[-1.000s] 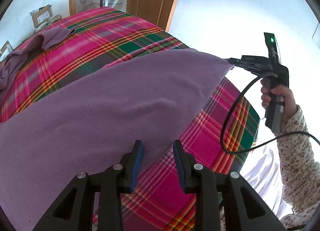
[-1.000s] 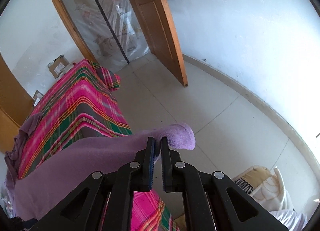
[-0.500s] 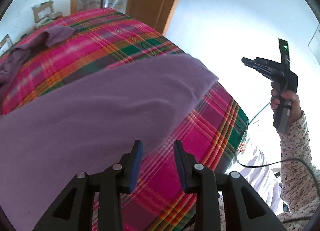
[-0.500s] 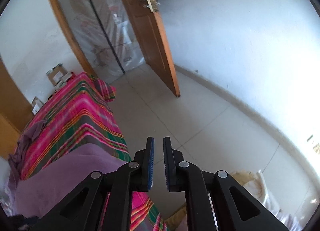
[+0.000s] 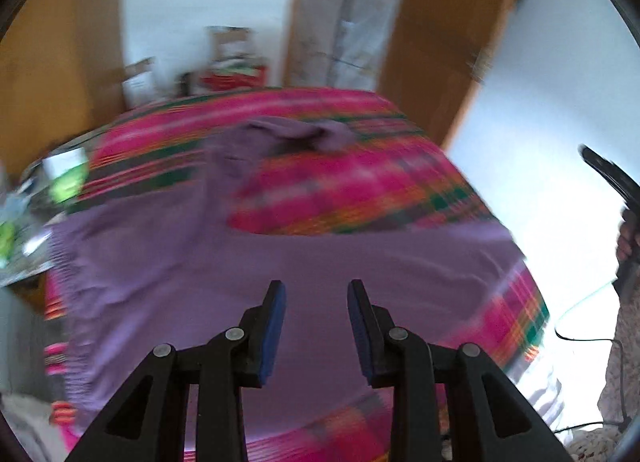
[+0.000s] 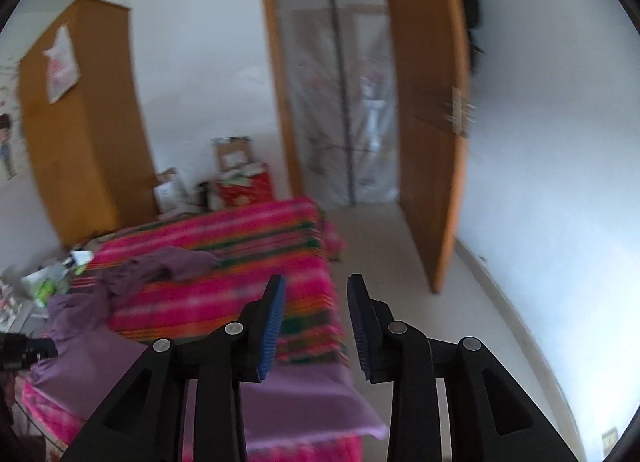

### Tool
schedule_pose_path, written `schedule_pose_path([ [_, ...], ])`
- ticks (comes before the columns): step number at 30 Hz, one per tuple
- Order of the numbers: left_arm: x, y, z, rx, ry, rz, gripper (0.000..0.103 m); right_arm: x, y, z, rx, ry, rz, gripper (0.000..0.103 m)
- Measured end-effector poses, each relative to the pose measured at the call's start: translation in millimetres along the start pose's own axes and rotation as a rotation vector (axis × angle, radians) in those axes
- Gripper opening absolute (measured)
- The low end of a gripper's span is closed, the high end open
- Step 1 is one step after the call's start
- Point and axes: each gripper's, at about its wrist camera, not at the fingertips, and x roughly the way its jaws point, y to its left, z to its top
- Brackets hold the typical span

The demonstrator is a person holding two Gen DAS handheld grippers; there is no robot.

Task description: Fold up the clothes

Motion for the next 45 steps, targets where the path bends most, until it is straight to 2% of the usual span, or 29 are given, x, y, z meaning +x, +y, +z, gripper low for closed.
schedule_pose_path([
  [3,-12.0,40.4,8.9,-0.04,-0.008,0.092,0.033,26.7,35.9,17.6,-0.041,0.03,0.078,0.034],
  [6,-25.7,72.7,20.2,-0.059,-0.012,0.172,0.033,47.6,74.3,32.4,-0.101,0.042,0.118,0.034],
  [10,-47.4,102.4,40.2,-0.069,-0.007,0.213,0.033,68.8,125.7,63.8,-0.151,0.03,0.225,0.034],
  [15,-67.8,130.9,87.2,-0.027,-0.011,0.324,0.033,86.2,174.5,117.2,-0.172,-0.005,0.345,0.034],
  [19,-54.2,153.5,121.7,0.016,0.014,0.343,0.033,124.9,220.0,153.9,-0.222,0.025,0.438,0.034],
  [21,-37.9,164.2,128.9,0.033,0.01,0.34,0.033,148.9,240.4,156.5,-0.266,0.047,0.458,0.034],
  [24,7.0,186.9,128.4,-0.001,0.077,0.278,0.033,191.5,268.0,138.2,-0.294,0.118,0.515,0.034],
  [27,55.7,202.9,121.7,-0.012,0.169,0.262,0.033,234.7,302.1,108.4,-0.363,0.219,0.57,0.034],
  [29,84.8,209.6,117.3,-0.012,0.218,0.248,0.033,259.0,326.2,85.7,-0.437,0.274,0.573,0.034],
  [34,137.6,218.4,109.0,0.018,0.295,0.241,0.033,313.7,376.7,50.7,-0.515,0.39,0.606,0.034],
  [36,154.5,222.7,106.7,0.044,0.327,0.261,0.033,335.5,396.7,37.2,-0.545,0.436,0.62,0.034],
  [40,175.6,231.1,104.3,0.062,0.352,0.278,0.033,370.1,422.3,30.8,-0.567,0.466,0.631,0.034],
  [43,184.8,235.2,103.1,0.069,0.368,0.268,0.033,396.1,431.2,30.3,-0.569,0.519,0.639,0.043],
  [45,189.9,236.6,100.8,0.08,0.378,0.26,0.033,412.1,434.5,27.6,-0.575,0.542,0.615,0.043],
])
